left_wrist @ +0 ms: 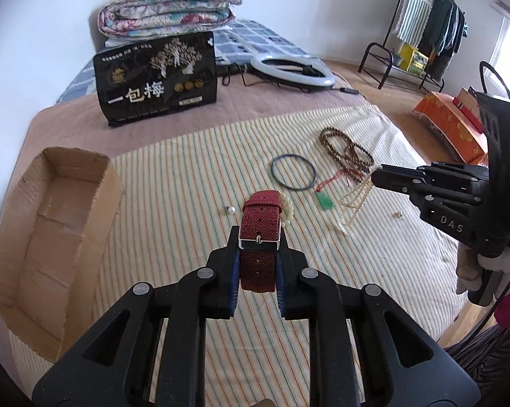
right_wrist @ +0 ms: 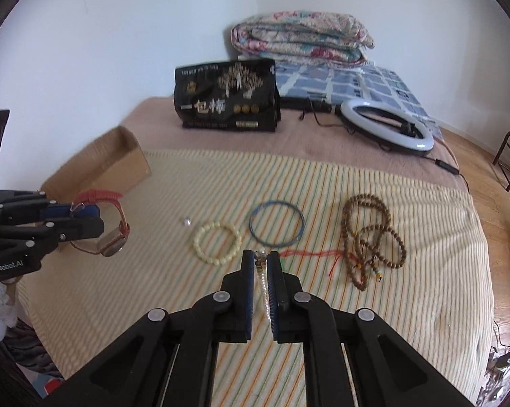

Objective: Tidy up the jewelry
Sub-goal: 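Lift the red watch with the left tool while the right tool lifts the pearl necklace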

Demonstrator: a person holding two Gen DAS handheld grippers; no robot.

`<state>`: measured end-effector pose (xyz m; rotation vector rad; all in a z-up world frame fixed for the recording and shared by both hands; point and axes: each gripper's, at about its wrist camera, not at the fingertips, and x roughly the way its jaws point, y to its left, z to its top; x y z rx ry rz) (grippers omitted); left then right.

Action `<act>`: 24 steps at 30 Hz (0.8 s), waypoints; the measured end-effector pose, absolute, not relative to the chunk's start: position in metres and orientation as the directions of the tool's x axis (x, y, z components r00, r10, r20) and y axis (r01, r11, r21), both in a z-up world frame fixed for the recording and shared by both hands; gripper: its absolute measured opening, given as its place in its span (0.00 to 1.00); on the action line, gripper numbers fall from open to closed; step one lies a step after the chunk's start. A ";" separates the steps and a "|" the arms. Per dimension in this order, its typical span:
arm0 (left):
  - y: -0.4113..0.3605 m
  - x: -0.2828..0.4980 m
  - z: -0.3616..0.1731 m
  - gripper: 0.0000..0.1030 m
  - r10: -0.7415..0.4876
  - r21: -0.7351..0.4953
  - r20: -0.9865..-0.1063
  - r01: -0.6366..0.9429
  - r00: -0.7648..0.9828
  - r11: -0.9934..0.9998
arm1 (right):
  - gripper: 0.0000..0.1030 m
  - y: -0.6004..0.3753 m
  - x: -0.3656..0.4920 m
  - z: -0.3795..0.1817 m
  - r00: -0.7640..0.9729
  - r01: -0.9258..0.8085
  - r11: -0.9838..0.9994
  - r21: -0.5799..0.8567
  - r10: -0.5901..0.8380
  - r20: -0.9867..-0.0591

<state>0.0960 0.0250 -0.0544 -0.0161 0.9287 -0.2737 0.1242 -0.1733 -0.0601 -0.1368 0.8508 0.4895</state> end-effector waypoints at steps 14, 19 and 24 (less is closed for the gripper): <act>0.080 0.092 -0.022 0.15 -0.198 -0.153 -0.739 0.126 0.644 0.980 | 0.05 -0.120 0.116 0.002 0.594 -0.538 0.835 0.116 0.473 -0.651; 0.102 0.084 -0.017 0.15 -0.167 -0.146 -0.730 0.088 0.663 0.985 | 0.05 -0.093 0.120 0.014 0.592 -0.568 0.813 0.128 0.512 -0.622; 0.130 0.079 -0.016 0.15 -0.129 -0.142 -0.727 0.037 0.675 0.989 | 0.05 -0.065 0.127 0.020 0.575 -0.602 0.786 0.142 0.550 -0.605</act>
